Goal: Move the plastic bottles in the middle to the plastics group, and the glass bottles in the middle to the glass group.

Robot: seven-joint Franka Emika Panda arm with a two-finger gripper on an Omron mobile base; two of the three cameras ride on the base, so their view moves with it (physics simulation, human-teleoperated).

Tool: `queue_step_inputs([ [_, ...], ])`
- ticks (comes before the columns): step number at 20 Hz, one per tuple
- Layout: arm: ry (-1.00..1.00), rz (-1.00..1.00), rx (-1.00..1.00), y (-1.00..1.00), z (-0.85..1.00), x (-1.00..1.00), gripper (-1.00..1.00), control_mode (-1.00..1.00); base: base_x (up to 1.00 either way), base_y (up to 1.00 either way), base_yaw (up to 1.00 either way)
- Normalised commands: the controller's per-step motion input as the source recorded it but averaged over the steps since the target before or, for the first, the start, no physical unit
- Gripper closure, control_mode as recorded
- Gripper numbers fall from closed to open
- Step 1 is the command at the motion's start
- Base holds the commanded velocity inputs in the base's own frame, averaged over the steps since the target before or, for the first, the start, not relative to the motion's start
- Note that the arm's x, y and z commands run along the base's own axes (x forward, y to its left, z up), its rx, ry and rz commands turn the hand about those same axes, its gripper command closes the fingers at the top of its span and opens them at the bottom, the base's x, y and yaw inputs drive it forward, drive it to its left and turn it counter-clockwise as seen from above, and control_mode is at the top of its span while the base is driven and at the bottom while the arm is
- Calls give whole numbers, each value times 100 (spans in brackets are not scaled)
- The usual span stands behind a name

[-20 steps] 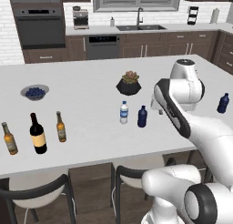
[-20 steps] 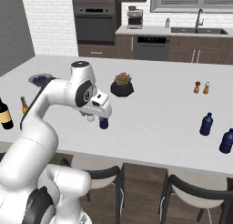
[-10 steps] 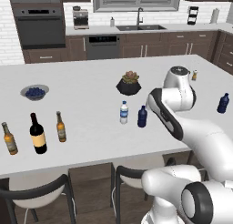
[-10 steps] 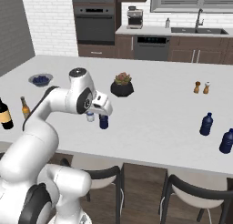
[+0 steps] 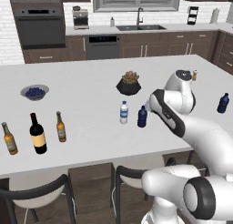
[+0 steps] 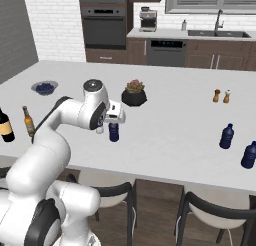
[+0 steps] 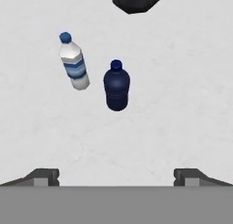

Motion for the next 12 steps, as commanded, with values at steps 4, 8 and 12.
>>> queue_step_inputs([
  [4, 16, 16, -2, 7, 0, 23, -100, -100, 0, 0, 0],
  [8, 14, 13, -1, 11, -23, 33, -100, -100, 0, 0, 0],
  [12, 1, 9, -6, 7, -38, 36, -100, -100, 0, 0, 0],
])
